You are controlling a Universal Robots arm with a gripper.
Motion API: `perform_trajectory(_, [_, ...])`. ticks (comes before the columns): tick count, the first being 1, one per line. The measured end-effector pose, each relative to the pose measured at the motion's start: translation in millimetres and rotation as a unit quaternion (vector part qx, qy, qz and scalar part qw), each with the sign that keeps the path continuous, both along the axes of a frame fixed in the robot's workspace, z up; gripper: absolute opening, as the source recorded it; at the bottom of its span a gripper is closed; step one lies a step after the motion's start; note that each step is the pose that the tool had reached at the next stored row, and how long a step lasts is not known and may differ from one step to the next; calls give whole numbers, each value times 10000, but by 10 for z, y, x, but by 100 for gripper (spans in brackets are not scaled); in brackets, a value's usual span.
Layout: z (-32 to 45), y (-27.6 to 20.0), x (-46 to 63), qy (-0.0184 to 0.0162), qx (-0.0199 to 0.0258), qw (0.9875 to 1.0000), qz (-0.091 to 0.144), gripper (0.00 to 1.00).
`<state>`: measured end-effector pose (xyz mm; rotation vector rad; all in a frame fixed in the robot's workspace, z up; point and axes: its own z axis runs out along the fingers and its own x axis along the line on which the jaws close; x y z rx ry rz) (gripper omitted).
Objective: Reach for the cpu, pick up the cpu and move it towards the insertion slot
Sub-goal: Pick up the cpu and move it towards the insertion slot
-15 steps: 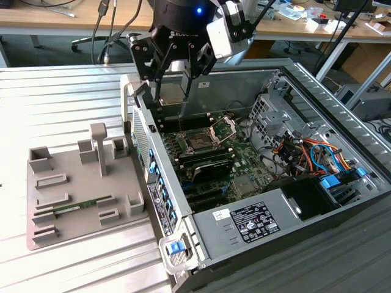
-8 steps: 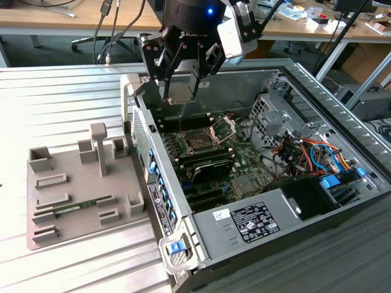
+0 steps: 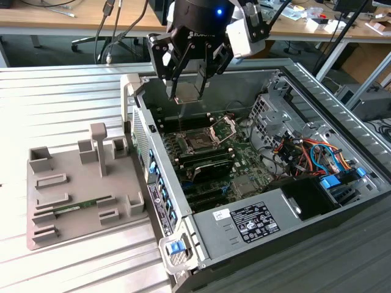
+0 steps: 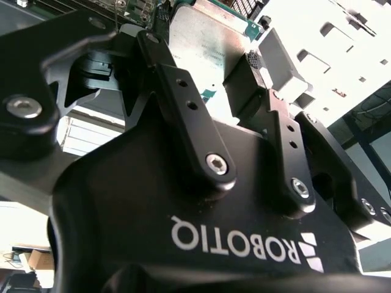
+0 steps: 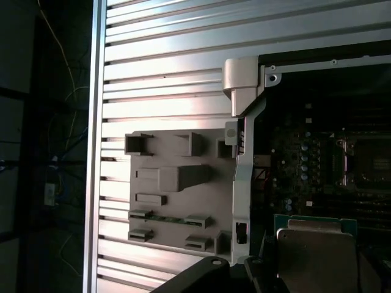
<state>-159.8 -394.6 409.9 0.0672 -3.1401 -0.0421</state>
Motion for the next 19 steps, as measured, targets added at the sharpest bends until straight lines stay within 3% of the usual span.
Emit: perform_trajectory(19, [0, 0, 229, 1, -3, 10000, 0, 55])
